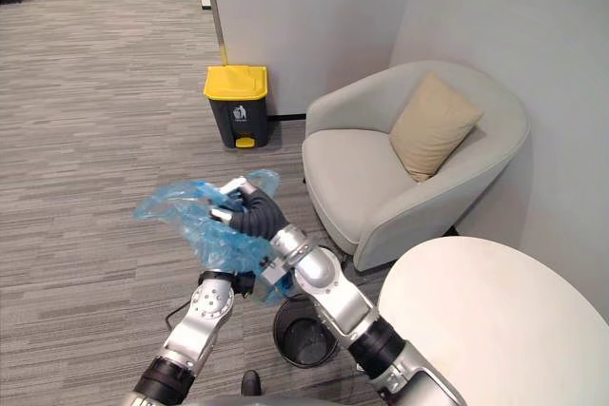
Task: Gather rubbish on tea table into small bin, then transfer packed bag to large trash can.
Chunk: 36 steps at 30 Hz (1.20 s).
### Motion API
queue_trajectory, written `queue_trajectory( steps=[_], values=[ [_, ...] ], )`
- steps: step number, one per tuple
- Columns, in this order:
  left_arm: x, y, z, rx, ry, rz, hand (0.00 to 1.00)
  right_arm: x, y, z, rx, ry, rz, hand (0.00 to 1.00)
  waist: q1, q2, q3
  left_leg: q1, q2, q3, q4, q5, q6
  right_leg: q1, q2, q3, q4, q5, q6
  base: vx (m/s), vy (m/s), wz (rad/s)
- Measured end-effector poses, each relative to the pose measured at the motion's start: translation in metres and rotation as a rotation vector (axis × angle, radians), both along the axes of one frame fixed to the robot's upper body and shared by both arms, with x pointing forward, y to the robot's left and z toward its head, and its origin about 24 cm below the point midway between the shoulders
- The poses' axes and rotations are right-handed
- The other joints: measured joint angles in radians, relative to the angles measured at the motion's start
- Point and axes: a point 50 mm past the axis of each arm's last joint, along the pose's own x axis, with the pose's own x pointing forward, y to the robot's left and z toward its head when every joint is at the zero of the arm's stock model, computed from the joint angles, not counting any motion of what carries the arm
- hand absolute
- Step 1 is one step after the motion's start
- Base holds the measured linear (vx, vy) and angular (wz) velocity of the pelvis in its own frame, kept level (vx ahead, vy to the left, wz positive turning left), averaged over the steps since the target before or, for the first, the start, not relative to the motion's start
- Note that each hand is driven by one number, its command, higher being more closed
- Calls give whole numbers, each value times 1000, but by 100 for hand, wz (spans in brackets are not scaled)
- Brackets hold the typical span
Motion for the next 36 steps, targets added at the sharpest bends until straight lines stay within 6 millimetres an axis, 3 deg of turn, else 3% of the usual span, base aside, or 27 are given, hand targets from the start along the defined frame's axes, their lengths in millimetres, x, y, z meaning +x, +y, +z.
queue_trajectory(
  steps=[10,19,24,27,31,36],
  values=[
    [-18,41,-18,-1,81,151,100,-1,-69,21,-250,-334,-235,0,0,1,9,1,1,4,0,0,0,-1,1,4,-2,0,0,0,0,0],
    [-32,74,-26,-4,119,282,100,-3,-108,24,-344,-405,-398,0,0,14,23,1,1,9,0,-1,0,-1,0,7,-5,0,0,0,0,0],
    [-41,87,-36,-18,164,346,100,-11,-133,-11,-138,-129,-544,0,-5,24,29,0,2,8,0,-2,-1,-1,1,7,-7,0,1,0,0,0],
    [-51,89,-58,-18,268,339,100,-13,-143,-61,-17,172,-605,0,-8,28,31,0,4,9,0,-15,-12,-2,3,9,-8,-3,3,0,0,0],
    [-64,88,-79,-36,375,315,100,-25,-142,-117,41,471,-632,0,-6,31,33,-6,4,8,0,-23,-11,-4,2,8,-15,-11,5,10,-2,1],
    [-77,87,-95,-45,463,281,100,-40,-141,-161,11,685,-644,0,-4,37,37,-11,0,8,0,-29,-11,-7,-7,6,-17,-15,12,72,-7,2]
  ],
)
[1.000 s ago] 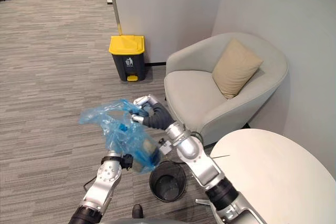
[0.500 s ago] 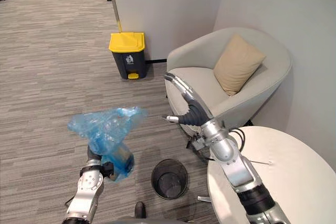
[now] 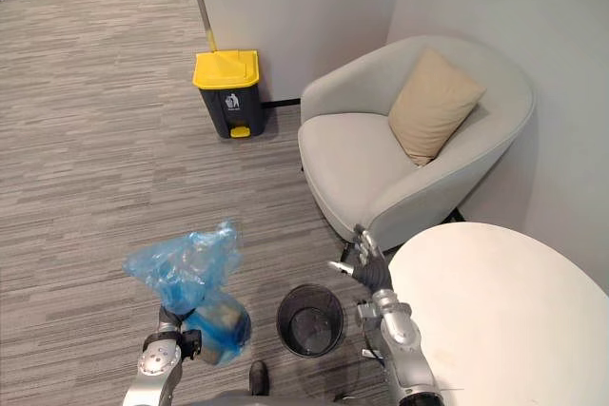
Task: Gather rubbish on tea table into small bin, then transfer packed bag to large trash can.
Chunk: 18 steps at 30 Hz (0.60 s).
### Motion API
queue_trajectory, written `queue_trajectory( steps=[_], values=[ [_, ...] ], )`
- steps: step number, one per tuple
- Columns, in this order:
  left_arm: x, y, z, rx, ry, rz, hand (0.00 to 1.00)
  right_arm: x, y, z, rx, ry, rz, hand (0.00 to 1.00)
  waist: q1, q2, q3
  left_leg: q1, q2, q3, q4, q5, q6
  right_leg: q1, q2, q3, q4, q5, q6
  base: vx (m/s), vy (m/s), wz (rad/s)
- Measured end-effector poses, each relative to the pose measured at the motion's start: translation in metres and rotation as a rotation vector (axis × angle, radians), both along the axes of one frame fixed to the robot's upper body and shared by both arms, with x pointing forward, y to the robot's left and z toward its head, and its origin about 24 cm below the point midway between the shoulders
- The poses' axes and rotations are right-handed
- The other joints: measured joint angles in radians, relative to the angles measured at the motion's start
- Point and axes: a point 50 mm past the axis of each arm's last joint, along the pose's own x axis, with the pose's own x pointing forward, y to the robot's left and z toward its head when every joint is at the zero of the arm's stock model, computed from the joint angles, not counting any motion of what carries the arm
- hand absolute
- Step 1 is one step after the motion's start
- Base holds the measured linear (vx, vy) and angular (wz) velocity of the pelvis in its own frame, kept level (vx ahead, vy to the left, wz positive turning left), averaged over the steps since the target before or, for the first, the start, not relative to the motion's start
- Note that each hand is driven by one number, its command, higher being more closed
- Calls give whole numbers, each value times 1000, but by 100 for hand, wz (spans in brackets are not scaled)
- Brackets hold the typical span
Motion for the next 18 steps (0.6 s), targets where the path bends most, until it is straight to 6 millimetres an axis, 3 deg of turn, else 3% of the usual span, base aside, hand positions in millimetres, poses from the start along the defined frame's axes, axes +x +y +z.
queue_trajectory(
  steps=[6,18],
  values=[
    [-17,-5,-19,-33,111,-48,100,-17,-1,-34,-1,177,5,0,3,0,0,1,-17,-21,5,-1,2,7,-3,-6,-6,-6,2,94,-13,3],
    [-38,-12,-39,-69,234,-93,100,-37,-3,-61,-55,339,21,0,0,-4,5,30,-15,-30,0,-13,-2,26,-11,-3,16,-29,4,-42,11,0]
  ],
)
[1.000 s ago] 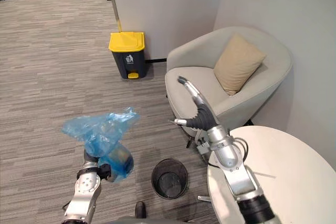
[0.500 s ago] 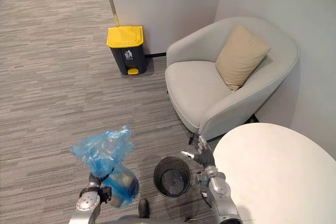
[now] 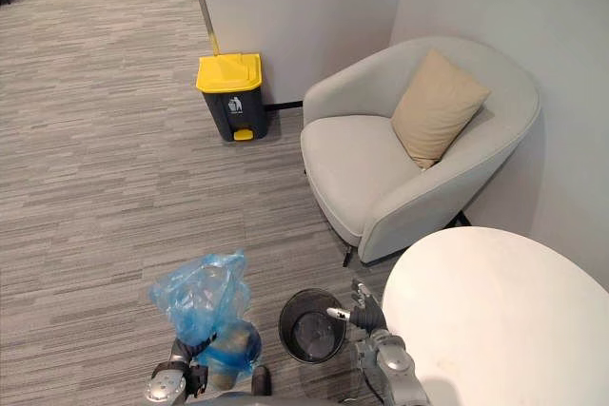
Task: Gather rubbish on tea table into small bin, then transfer packed bag to large trash can.
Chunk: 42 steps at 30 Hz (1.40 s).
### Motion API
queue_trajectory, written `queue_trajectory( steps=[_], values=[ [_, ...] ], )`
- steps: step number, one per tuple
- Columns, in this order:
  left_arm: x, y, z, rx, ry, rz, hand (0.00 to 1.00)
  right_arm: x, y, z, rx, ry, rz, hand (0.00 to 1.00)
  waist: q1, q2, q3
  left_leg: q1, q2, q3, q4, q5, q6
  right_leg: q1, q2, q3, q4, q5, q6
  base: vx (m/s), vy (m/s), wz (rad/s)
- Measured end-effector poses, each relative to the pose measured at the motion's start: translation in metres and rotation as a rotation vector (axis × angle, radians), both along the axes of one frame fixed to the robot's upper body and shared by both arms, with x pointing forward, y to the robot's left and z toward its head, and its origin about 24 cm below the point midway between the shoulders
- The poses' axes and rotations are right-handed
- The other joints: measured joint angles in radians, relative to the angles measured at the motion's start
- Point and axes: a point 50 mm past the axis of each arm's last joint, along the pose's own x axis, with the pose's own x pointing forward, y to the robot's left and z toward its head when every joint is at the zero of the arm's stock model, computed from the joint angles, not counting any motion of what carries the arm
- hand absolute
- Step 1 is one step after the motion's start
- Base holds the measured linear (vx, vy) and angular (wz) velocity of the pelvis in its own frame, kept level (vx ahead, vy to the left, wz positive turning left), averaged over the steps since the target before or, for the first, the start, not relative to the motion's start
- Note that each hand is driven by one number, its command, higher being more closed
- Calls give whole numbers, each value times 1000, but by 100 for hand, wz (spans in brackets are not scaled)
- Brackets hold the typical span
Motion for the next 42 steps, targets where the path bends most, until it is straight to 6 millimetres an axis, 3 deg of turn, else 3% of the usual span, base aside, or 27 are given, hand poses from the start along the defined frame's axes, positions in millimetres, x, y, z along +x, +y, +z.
queue_trajectory(
  steps=[10,16,18,20,21,22,23,25,27,28,30,32,33,34,36,37,38,40,42],
  values=[
    [-11,-3,-7,-19,52,-20,100,-9,-2,-10,-49,70,28,0,1,-10,11,-1,-20,9,0,-9,12,-3,-14,10,-1,3,10,31,10,-2],
    [-4,-3,-5,-18,33,-26,100,18,-1,1,-116,5,55,0,3,-3,50,-36,-13,53,8,-9,13,-82,-15,58,64,3,12,34,7,-20],
    [7,-2,0,-9,0,-38,100,24,0,5,-138,-15,63,0,1,-1,66,-71,-4,56,37,-12,17,-149,-18,68,160,-1,13,-66,32,2],
    [23,0,11,-1,-69,-52,100,23,-2,6,-160,-23,50,0,0,-7,80,-108,3,31,100,-36,43,-182,-33,83,264,-34,41,-36,9,63],
    [31,5,19,11,-115,-48,100,18,0,4,-173,-12,50,0,0,-29,89,-116,-23,3,135,-47,53,-214,-71,121,444,-111,35,-19,-33,86],
    [32,6,21,15,-123,-49,100,16,0,3,-177,-6,55,0,2,-31,88,-126,-33,-9,153,-51,55,-224,-81,134,513,-131,38,-36,-70,102],
    [34,8,25,18,-146,-39,100,16,1,3,-188,-6,67,0,5,-55,75,-154,-45,-37,193,-57,51,-227,-84,163,597,-148,51,-75,-97,72],
    [34,12,32,13,-188,-6,100,22,1,8,-198,-33,68,0,36,-65,69,-220,-51,-52,241,-53,40,-221,-71,194,534,-196,48,-119,-131,42],
    [33,5,34,-19,-212,31,100,32,-6,18,-232,-88,50,0,65,-37,72,-274,-29,-61,243,-20,15,-179,-34,187,356,-234,-8,-213,-170,8],
    [32,-1,33,-41,-210,38,100,35,-10,21,-247,-103,42,0,65,-7,78,-287,-14,-83,239,-5,7,-177,-10,167,335,-209,-15,-248,-126,20],
    [31,-9,33,-68,-214,36,100,35,-16,23,-259,-106,14,0,56,20,83,-287,16,-106,186,20,-6,-179,16,115,336,-197,-32,-255,-119,59],
    [36,-12,38,-68,-239,23,100,31,-22,21,-268,-91,-23,0,56,18,84,-291,34,-81,149,-19,-46,-179,22,66,323,-176,-56,-214,-116,74],
    [44,-14,42,-70,-267,13,100,33,-25,23,-262,-98,-54,0,53,6,93,-328,47,-12,200,-50,-52,-181,6,23,295,-153,-67,-141,-55,71],
    [47,-16,44,-73,-276,7,100,33,-28,23,-262,-96,-67,0,53,1,96,-343,53,20,249,-52,-49,-183,-5,7,294,-150,-70,-160,-32,97],
    [49,-18,48,-74,-294,-1,100,29,-35,21,-277,-77,-87,0,41,-8,98,-341,85,143,476,-110,26,-165,-45,-56,303,-149,-70,-128,17,82],
    [49,-18,48,-74,-295,-1,100,29,-35,21,-278,-76,-87,0,32,-8,98,-331,96,155,511,-133,38,-160,-49,-70,300,-149,-70,-87,62,77],
    [51,-19,49,-76,-301,-8,100,28,-37,21,-278,-72,-95,0,24,8,87,-302,121,182,558,-197,27,-154,-59,-107,294,-143,-59,-59,148,89],
    [59,-21,50,-77,-309,-24,100,24,-45,19,-283,-55,-126,0,14,26,79,-288,147,238,553,-233,39,-152,-71,-156,296,-133,-42,-34,191,87],
    [60,-15,45,-46,-275,-55,100,19,-38,11,-248,-16,-134,0,1,9,67,-264,98,250,480,-225,58,-112,-85,-196,238,-112,2,-5,180,70]
  ],
)
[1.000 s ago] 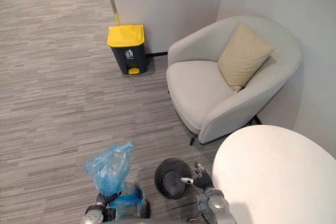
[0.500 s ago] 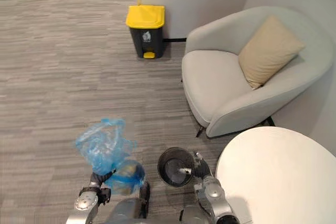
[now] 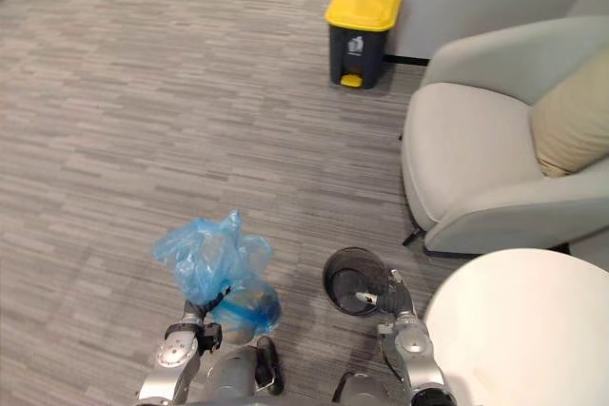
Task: Gather rubbish on tea table into small bin, then transfer packed bag to large trash can.
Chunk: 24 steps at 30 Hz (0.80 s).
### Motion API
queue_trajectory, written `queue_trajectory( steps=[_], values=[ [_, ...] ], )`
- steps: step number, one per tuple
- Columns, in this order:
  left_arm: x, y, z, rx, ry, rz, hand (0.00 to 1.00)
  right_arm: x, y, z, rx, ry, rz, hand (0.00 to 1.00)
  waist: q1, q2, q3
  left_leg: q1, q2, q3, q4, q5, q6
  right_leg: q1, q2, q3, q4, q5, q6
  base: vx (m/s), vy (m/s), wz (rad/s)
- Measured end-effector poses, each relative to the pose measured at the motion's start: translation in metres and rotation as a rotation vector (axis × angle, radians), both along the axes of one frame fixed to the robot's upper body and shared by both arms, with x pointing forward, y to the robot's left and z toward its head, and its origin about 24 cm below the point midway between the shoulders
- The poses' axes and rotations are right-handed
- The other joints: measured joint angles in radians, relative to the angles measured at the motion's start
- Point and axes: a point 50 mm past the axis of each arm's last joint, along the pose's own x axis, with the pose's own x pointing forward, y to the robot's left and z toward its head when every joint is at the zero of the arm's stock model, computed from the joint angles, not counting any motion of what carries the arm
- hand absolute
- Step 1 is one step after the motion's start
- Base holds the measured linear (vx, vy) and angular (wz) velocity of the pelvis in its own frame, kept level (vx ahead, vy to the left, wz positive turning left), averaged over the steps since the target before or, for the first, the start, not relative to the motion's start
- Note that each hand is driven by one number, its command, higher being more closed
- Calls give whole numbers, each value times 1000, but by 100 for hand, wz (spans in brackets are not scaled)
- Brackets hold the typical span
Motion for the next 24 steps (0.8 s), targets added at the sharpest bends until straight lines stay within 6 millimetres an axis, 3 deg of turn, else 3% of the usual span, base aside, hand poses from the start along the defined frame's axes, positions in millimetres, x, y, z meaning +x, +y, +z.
queue_trajectory(
  steps=[3,10,14,15,16,18,19,20,24],
  values=[
    [-2,1,-2,20,13,-28,100,-8,-6,-7,11,35,-51,0,0,-8,-10,43,-71,-26,-108,57,7,41,-24,-31,-62,36,29,-52,128,44],
    [-18,15,-14,42,90,-7,100,-10,-8,-14,19,85,-65,0,0,-3,-13,69,-103,-30,-201,110,34,31,-34,-29,-83,68,39,-104,48,3],
    [-21,22,-15,66,100,-4,100,-14,-12,-17,17,109,-81,0,-2,-14,-7,30,-133,-28,-156,62,78,-6,-79,-35,1,9,77,-39,105,20],
    [-22,26,-15,78,104,2,100,-17,-11,-20,22,126,-84,0,-2,-36,-2,25,-157,-21,-115,35,89,-15,-121,-34,54,-20,80,83,100,29],
    [-22,28,-15,81,105,8,100,-18,-12,-20,20,128,-85,0,-1,-38,-1,14,-154,-26,-85,15,96,-15,-124,-30,87,-45,78,101,72,42],
    [-25,35,-15,86,110,39,100,-19,-10,-21,28,130,-81,0,-19,-48,8,10,-184,-69,-53,-27,121,-56,-129,66,195,-51,22,83,24,48],
    [-25,36,-15,86,110,42,100,-17,-10,-20,29,125,-79,0,-27,-38,15,15,-189,-91,-55,-31,128,-91,-123,119,264,-52,11,160,96,48],
    [-26,36,-15,87,110,46,100,-17,-9,-20,35,126,-71,0,-27,-31,21,30,-189,-109,-68,-34,129,-125,-92,159,282,-68,26,163,91,43],
    [-24,38,-14,87,108,56,100,-22,-12,-24,31,149,-70,0,-36,-21,29,113,-204,-164,-139,-37,118,-243,0,166,249,-64,23,191,52,38]
  ],
)
